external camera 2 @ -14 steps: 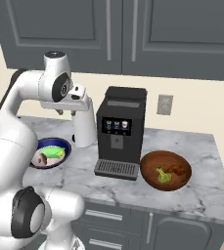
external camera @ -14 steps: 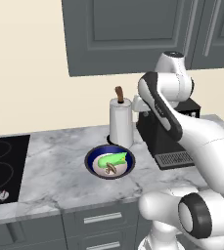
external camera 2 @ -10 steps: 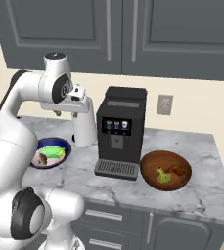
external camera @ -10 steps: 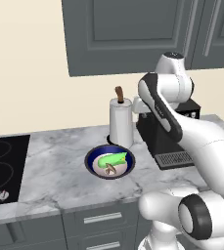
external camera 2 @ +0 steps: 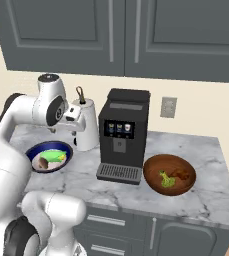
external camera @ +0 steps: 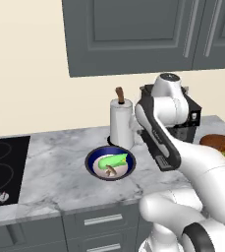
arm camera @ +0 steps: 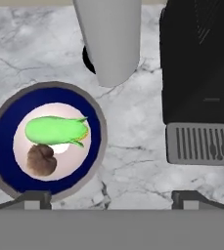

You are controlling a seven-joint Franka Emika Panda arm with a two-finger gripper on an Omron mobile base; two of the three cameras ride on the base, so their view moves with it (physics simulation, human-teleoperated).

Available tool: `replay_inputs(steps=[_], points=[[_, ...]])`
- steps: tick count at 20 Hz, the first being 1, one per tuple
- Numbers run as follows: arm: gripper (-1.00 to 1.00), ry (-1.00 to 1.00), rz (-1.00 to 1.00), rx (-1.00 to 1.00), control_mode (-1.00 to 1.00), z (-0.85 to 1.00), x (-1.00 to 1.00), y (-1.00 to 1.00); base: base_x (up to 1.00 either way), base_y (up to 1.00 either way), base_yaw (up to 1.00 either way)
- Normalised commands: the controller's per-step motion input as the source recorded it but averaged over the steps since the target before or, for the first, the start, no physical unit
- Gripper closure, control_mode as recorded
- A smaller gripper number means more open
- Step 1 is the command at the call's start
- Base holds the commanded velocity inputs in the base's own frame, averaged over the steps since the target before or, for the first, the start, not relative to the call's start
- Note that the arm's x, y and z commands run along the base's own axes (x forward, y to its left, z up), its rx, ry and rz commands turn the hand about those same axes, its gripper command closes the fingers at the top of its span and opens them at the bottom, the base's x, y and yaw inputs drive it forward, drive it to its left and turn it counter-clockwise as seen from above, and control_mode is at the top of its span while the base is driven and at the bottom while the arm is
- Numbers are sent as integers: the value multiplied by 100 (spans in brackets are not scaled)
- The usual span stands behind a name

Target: Place the bowl containing the mushroom and corn in the microwave. Close the microwave door and press the start button to microwave the meal.

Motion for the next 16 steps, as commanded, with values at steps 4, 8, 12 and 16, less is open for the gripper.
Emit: replay_inputs(steps=[4,8,12,16], points=[[-100,-12,-17,8,-100,-69,-37,23,0,0,0],[-100,3,-19,8,-100,-37,-9,2,0,0,0],[-100,16,-16,6,-100,-21,0,0,0,0,0],[-100,15,-15,12,-100,-30,0,0,0,0,0]])
